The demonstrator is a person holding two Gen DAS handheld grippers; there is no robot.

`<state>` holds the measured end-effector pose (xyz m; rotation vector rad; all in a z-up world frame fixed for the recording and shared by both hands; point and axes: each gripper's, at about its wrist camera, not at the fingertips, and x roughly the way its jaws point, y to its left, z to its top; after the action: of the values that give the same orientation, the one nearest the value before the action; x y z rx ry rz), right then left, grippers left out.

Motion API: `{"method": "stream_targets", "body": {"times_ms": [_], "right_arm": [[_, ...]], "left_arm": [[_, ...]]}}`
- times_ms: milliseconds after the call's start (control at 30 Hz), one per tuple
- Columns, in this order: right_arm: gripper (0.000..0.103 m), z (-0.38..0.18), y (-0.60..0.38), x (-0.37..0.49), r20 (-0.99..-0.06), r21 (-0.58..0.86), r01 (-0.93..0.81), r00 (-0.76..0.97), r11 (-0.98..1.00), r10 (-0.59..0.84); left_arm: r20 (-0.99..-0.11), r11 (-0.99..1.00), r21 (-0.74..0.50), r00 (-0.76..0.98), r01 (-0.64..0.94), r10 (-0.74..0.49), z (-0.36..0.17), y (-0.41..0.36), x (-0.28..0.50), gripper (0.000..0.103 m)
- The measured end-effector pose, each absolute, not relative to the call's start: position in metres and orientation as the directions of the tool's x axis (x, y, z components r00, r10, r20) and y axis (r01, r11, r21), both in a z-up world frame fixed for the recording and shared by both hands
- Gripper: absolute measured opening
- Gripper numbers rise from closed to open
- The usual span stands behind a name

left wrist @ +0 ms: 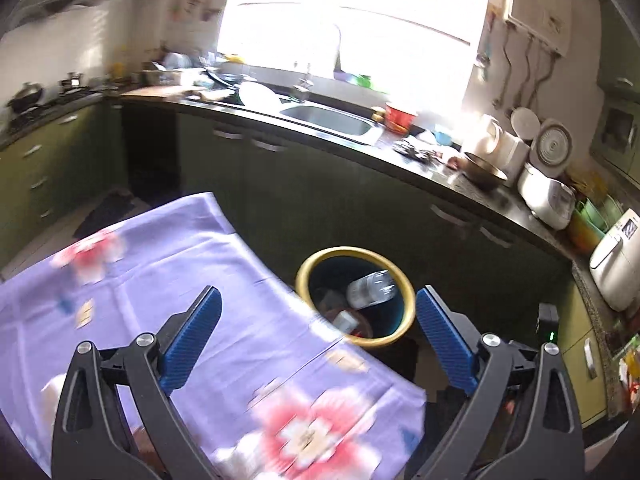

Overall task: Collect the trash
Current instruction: 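Reach the right gripper to the white-blue snack wrapper and grasp it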

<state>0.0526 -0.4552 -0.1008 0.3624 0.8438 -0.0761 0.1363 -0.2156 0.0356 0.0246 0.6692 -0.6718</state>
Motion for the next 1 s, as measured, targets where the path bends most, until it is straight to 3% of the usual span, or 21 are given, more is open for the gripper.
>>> {"method": "stream_targets", "body": {"times_ms": [400, 700, 867, 1000], "right_arm": [[0.089, -0.081, -0.367, 0.085, -0.761, 0.21, 0.021, 0.631, 0.978, 0.15], [0.089, -0.07, -0.258, 0.107, -0.76, 0.223, -0.183, 0.582, 0.957, 0.288], [0.076, -0.073, -0.2, 0.118, -0.781, 0.215, -0.242, 0.54, 0.946, 0.315], [0.071, -0.083, -0.171, 0.133, -0.808, 0.224, -0.247, 0.494, 0.943, 0.322]], "left_arm": [[-0.524, 0.939, -0.167, 0.779, 0.301, -0.343, 0.015, -0.037, 0.07, 0.096], [-0.533, 0.975, -0.138, 0.816, 0.176, -0.223, -0.012, 0.025, 0.051, 0.096], [-0.542, 0.973, -0.138, 0.809, 0.184, -0.23, -0.026, 0.03, 0.051, 0.096], [-0.552, 0.966, -0.149, 0.792, 0.213, -0.26, -0.035, 0.03, 0.054, 0.096]]}}
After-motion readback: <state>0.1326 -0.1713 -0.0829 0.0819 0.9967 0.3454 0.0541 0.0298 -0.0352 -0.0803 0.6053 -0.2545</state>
